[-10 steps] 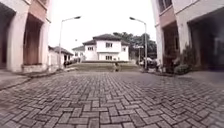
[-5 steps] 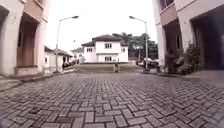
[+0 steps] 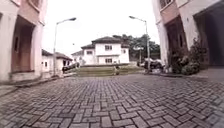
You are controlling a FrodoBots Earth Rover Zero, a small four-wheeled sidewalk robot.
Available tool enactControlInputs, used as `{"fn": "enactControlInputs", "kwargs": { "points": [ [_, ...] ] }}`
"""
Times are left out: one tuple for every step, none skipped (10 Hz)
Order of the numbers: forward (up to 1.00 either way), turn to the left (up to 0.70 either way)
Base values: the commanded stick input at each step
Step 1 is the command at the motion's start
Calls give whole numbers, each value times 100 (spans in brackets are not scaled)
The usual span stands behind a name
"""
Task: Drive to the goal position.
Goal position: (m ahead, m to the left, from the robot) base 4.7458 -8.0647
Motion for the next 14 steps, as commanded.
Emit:
{"fn": "enactControlInputs", "kwargs": {
  "points": [
    [69,-28],
    [69,-4],
    [69,2],
    [69,3],
    [69,3],
    [69,3],
    [69,3],
    [69,3],
    [69,3],
    [69,3],
    [69,3],
    [69,3],
    [69,3],
    [69,3]
  ]
}}
